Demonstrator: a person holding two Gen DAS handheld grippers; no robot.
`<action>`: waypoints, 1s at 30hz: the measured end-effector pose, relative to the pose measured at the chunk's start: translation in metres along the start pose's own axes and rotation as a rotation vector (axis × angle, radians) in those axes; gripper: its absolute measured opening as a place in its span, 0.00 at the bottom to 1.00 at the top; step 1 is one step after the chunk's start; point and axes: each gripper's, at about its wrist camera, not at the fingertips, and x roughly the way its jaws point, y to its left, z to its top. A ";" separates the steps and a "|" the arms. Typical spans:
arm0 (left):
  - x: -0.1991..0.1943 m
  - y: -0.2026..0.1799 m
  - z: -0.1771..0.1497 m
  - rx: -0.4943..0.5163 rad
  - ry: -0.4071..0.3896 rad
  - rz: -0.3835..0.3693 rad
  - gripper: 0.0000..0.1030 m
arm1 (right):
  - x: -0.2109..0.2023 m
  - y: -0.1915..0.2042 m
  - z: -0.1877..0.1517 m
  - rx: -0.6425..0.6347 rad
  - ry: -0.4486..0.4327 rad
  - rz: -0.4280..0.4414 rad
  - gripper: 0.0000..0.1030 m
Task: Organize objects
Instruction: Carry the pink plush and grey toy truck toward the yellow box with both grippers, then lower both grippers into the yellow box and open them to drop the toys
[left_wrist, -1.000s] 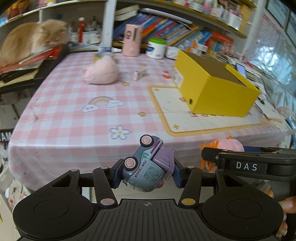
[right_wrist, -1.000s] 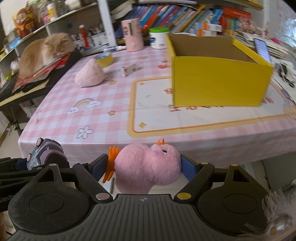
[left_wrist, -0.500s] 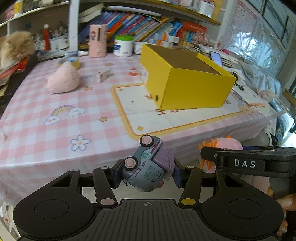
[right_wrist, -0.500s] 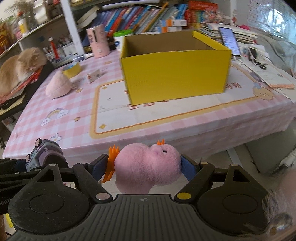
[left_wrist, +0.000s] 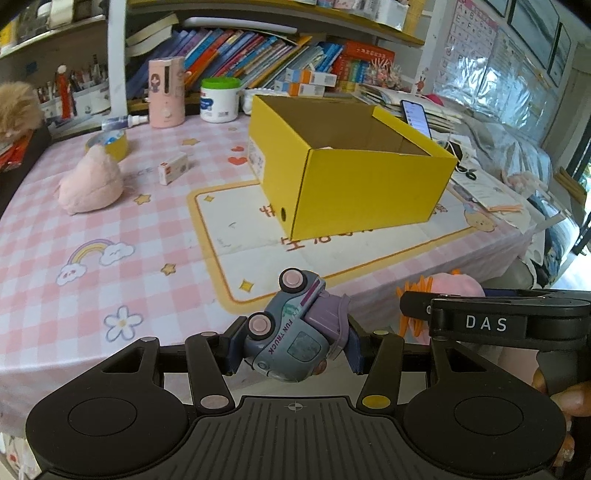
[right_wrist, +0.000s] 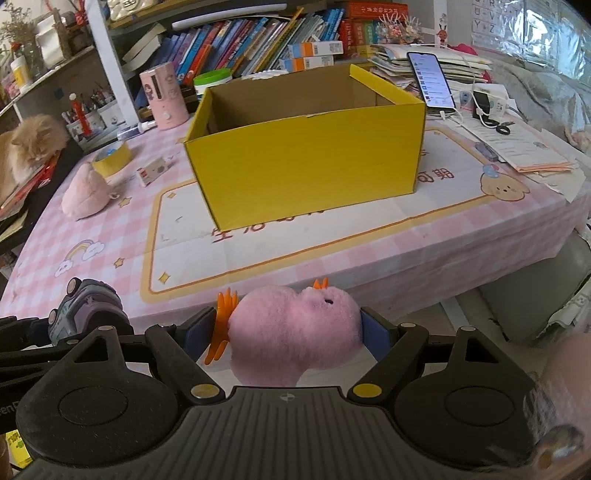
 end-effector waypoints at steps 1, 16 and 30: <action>0.002 -0.002 0.002 0.004 0.001 -0.003 0.50 | 0.001 -0.002 0.002 0.002 -0.001 -0.002 0.79; 0.020 -0.018 0.031 0.042 -0.050 -0.037 0.50 | 0.011 -0.021 0.029 0.006 -0.027 -0.035 0.79; 0.020 -0.039 0.077 0.073 -0.241 -0.058 0.50 | 0.007 -0.053 0.077 0.023 -0.107 -0.028 0.79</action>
